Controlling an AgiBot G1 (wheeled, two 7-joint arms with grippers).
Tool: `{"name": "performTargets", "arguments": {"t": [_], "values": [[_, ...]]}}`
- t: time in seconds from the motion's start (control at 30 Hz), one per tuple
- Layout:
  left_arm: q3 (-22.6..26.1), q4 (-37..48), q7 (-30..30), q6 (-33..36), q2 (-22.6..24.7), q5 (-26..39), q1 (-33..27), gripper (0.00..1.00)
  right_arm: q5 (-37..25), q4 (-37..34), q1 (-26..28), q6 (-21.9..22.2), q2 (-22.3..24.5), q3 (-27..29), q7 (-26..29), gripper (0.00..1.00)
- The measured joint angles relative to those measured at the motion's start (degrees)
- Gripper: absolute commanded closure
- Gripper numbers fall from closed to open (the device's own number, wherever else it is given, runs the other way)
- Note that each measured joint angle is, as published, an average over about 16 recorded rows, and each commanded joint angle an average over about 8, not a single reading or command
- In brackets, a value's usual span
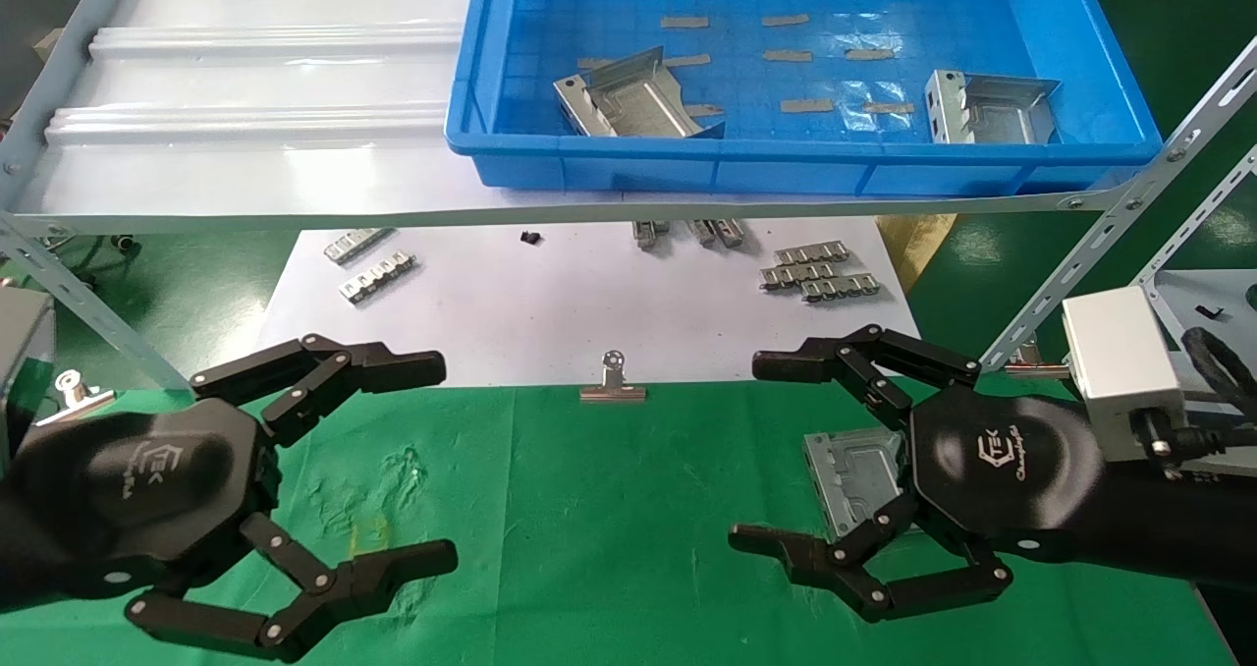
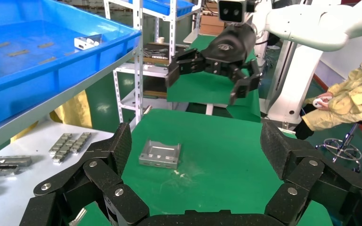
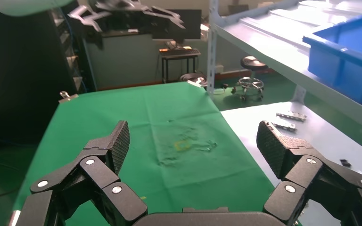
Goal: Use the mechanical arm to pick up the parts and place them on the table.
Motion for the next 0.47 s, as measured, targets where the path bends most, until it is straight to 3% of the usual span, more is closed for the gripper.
{"name": "performTargets", "arguments": {"t": [0.47], "values": [[0.00, 0.00, 0.00, 0.00, 0.00, 0.00, 0.00, 0.00, 1.90, 9.80, -4.83, 1.12, 2.02, 5.41, 7.18, 0.00]]}}
